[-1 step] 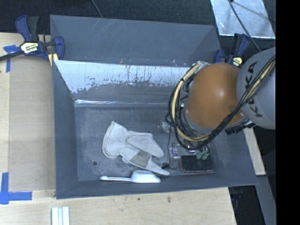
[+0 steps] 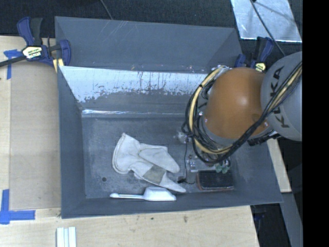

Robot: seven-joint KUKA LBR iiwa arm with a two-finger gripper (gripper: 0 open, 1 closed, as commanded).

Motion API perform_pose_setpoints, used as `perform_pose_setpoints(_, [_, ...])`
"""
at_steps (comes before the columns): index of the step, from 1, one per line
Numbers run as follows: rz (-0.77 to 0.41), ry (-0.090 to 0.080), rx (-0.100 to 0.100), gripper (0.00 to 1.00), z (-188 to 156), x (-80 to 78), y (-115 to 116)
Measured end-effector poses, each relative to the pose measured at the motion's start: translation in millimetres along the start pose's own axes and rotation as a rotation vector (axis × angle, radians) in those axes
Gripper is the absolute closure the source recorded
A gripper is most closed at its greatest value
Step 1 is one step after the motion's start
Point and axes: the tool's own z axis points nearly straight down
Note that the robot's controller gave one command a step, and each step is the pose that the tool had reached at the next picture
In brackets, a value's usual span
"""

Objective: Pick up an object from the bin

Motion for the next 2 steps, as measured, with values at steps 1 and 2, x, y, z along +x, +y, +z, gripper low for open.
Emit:
perform_pose_setpoints(1, [0.148,-0.001,0.000,0.00,61.4,-34.1,2.7])
perform_pose_setpoints(2, [0.119,0.004,0.002,0.00,67.3,-48.4,6.1])
